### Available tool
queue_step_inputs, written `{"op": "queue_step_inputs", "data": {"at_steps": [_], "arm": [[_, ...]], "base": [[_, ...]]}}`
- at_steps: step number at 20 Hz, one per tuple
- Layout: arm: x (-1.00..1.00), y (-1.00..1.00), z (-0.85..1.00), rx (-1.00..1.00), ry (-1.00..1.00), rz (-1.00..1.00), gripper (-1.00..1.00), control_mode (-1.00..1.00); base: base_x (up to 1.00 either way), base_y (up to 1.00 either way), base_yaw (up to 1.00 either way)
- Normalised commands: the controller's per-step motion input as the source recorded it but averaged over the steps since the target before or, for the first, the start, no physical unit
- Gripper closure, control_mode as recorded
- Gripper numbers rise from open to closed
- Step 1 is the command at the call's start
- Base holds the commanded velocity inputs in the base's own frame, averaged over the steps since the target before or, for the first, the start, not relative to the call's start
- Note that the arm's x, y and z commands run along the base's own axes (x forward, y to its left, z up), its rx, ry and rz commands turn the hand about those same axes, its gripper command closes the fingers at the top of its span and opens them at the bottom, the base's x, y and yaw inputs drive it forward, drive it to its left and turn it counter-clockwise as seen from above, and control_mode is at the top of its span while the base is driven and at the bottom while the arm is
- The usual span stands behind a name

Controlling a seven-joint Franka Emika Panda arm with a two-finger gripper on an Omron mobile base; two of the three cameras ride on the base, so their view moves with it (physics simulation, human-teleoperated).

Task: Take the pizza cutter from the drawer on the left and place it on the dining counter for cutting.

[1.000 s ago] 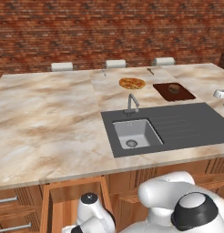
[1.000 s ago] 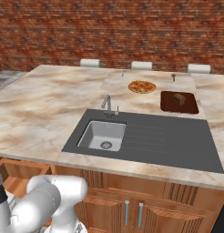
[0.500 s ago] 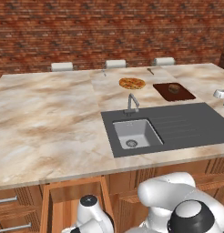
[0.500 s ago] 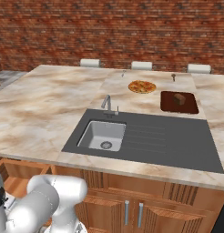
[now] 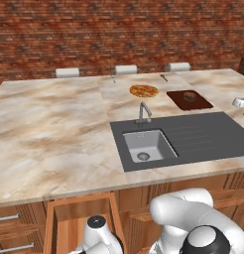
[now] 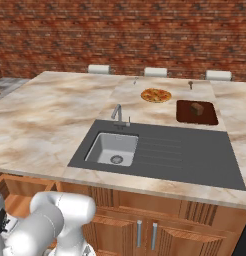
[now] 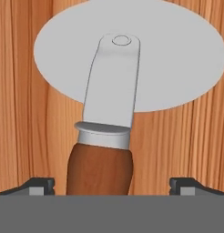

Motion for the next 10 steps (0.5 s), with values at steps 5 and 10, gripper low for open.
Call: {"op": "queue_step_inputs", "data": {"at_steps": [5, 10], "arm": [[0.0, 0.0, -0.14, 0.0, 0.0, 0.0, -1.0, -1.0], [0.0, 0.0, -0.07, 0.0, 0.0, 0.0, -1.0, -1.0]], "base": [[0.0, 0.0, 0.0], [0.0, 0.0, 0.0]]}}
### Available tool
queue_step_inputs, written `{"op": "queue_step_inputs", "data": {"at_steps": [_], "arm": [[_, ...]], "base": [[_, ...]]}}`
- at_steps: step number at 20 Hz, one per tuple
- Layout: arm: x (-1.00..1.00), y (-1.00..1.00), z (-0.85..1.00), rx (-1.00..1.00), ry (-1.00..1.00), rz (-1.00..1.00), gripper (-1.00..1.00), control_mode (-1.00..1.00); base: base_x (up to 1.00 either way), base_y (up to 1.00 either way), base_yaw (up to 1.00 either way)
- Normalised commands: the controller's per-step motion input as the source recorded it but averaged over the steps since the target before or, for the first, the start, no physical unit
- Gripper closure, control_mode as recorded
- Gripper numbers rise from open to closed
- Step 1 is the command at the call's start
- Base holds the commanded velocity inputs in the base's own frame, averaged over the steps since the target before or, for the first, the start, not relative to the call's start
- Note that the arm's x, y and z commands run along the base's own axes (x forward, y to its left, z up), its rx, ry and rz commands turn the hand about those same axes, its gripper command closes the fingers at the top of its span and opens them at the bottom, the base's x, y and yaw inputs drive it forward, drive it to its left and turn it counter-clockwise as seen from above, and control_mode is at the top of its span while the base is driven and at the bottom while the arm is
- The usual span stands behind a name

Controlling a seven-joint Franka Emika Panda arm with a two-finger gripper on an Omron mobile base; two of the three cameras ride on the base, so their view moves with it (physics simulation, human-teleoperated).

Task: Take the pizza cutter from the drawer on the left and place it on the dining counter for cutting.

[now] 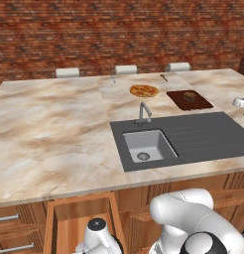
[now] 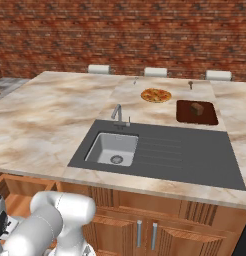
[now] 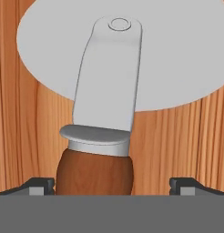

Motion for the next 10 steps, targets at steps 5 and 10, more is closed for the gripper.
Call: {"op": "queue_step_inputs", "data": {"at_steps": [5, 10], "arm": [[0.0, 0.0, 0.0, 0.0, 0.0, 0.0, -1.0, -1.0], [0.0, 0.0, 0.0, 0.0, 0.0, 0.0, -1.0, -1.0]], "base": [[0.0, 0.0, 0.0], [0.0, 0.0, 0.0]]}}
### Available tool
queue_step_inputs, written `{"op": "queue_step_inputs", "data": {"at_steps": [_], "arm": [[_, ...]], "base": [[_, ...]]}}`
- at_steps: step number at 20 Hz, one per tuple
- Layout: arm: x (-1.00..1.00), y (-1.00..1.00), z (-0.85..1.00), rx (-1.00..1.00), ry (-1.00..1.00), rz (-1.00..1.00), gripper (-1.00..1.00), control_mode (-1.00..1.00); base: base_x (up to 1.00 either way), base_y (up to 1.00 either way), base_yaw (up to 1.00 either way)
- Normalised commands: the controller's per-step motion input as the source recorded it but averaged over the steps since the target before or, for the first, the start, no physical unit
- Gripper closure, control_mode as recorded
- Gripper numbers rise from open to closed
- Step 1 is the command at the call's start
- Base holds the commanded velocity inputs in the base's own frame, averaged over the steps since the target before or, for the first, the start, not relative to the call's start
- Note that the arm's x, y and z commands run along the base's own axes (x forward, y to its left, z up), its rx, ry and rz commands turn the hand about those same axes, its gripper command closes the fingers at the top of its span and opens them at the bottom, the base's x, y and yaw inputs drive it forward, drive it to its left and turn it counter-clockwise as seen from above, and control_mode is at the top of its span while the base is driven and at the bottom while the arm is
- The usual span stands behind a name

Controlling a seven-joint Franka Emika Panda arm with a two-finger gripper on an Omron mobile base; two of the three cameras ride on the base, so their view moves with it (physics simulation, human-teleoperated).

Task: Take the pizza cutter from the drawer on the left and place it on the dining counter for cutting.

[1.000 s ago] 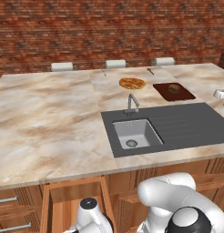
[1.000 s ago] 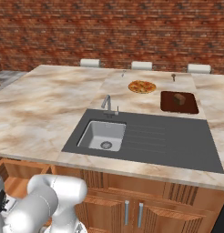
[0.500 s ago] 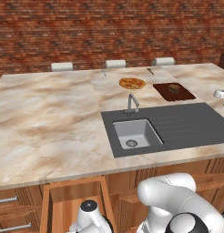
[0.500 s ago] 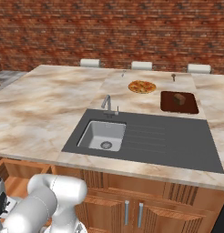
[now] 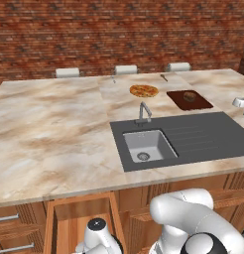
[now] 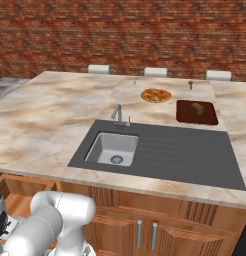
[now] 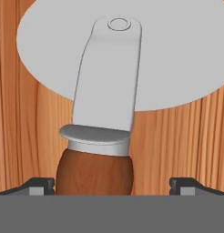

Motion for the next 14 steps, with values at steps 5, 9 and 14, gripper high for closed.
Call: {"op": "queue_step_inputs", "data": {"at_steps": [5, 9, 14], "arm": [[0.0, 0.0, 0.0, 0.0, 0.0, 0.0, 1.0, -1.0], [0.0, 0.0, 0.0, 0.0, 0.0, 0.0, 1.0, -1.0], [0.0, 0.0, 0.0, 0.0, 0.0, 0.0, 1.0, -1.0]], "base": [[0.0, 0.0, 0.0], [0.0, 0.0, 0.0], [0.0, 0.0, 0.0]]}}
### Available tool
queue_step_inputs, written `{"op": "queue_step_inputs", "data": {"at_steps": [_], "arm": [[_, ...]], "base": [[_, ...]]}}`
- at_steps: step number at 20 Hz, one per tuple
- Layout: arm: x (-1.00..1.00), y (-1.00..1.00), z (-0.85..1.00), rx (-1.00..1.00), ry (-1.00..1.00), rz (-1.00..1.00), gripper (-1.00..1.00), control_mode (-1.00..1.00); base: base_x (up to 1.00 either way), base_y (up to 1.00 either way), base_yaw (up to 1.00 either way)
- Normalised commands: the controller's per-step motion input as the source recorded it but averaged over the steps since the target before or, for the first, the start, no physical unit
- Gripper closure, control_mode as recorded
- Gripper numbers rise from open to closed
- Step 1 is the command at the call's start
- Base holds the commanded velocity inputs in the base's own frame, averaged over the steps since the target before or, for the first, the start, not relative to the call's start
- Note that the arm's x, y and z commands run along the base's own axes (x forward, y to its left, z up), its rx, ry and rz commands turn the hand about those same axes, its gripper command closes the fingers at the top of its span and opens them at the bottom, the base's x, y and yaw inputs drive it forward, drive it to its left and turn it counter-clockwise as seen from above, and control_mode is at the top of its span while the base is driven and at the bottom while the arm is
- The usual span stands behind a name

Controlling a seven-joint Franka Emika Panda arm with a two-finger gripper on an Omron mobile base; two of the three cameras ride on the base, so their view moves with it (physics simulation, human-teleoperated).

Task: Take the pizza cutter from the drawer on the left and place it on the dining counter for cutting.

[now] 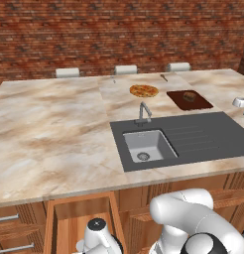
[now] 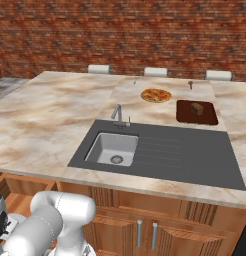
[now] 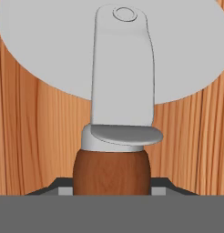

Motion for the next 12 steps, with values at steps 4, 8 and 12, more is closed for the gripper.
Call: {"op": "queue_step_inputs", "data": {"at_steps": [4, 8, 12], "arm": [[0.0, 0.0, 0.0, 0.0, 0.0, 0.0, 1.0, -1.0], [0.0, 0.0, 0.12, 0.0, 0.0, 0.0, 1.0, -1.0], [0.0, -0.01, 0.36, 0.0, 0.0, 0.0, 1.0, -1.0]], "base": [[0.0, 0.0, 0.0], [0.0, 0.0, 0.0], [0.0, 0.0, 0.0]]}}
